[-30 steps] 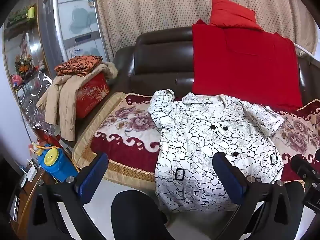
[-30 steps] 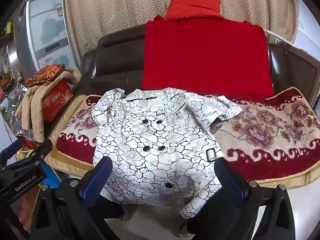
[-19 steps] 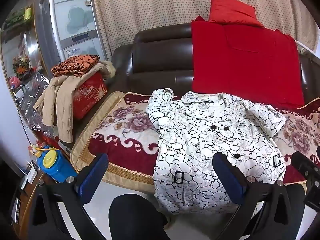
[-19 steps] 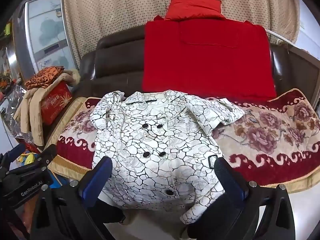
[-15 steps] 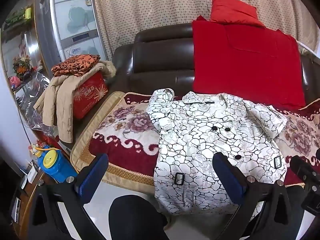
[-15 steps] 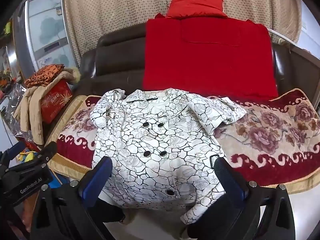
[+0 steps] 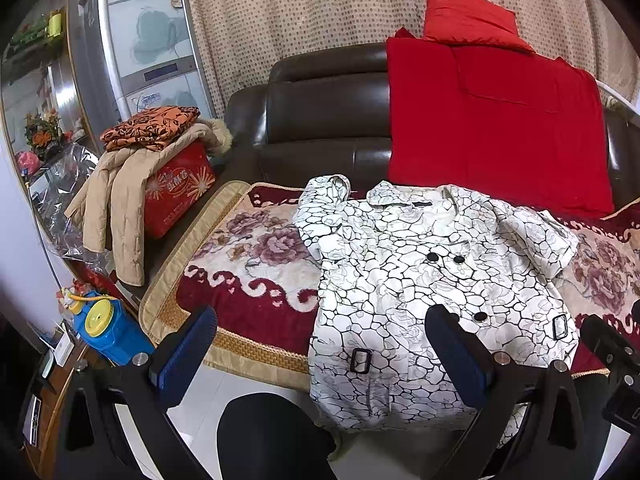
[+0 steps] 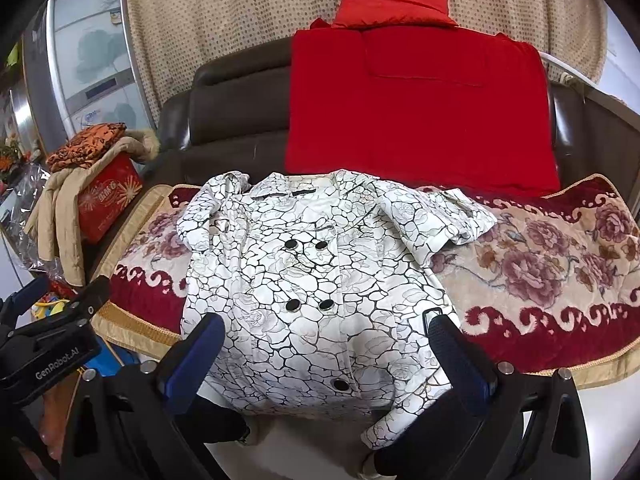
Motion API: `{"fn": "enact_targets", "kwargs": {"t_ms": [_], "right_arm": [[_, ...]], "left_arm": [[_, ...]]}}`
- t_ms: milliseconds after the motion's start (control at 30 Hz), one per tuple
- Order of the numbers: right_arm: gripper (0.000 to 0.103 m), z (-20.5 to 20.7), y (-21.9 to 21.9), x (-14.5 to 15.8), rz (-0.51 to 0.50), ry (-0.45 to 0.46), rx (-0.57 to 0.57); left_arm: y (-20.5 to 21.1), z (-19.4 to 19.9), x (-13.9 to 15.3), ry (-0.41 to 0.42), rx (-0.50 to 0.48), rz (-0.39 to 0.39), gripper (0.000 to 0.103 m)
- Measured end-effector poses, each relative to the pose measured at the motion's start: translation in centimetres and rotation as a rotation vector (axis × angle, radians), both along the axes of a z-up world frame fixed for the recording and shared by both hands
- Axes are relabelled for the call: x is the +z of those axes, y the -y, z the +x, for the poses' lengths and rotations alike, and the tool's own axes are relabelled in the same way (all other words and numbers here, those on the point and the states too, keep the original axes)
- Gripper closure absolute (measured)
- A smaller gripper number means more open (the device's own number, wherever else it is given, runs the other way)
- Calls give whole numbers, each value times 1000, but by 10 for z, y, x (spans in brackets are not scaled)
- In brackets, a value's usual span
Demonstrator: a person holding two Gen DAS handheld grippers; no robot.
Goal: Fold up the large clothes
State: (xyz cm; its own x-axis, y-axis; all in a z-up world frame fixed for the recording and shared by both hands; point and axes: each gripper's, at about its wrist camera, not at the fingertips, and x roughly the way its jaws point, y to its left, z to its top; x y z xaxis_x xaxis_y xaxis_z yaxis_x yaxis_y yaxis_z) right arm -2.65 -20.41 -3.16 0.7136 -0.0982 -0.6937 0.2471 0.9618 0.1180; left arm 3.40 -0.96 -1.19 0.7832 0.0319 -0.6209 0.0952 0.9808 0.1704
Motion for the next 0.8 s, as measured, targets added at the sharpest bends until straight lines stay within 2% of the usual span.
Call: {"fn": "enact_targets", "kwargs": {"t_ms": [567,800], "right_arm": [[0,8,-3,-2,5,-12,20],[0,12,-6,-5,6,-22,31]], "left_arm": [[-11,7,-4,-2,32,-3,0],[-29,13,-5,1,86,-10,0]]}}
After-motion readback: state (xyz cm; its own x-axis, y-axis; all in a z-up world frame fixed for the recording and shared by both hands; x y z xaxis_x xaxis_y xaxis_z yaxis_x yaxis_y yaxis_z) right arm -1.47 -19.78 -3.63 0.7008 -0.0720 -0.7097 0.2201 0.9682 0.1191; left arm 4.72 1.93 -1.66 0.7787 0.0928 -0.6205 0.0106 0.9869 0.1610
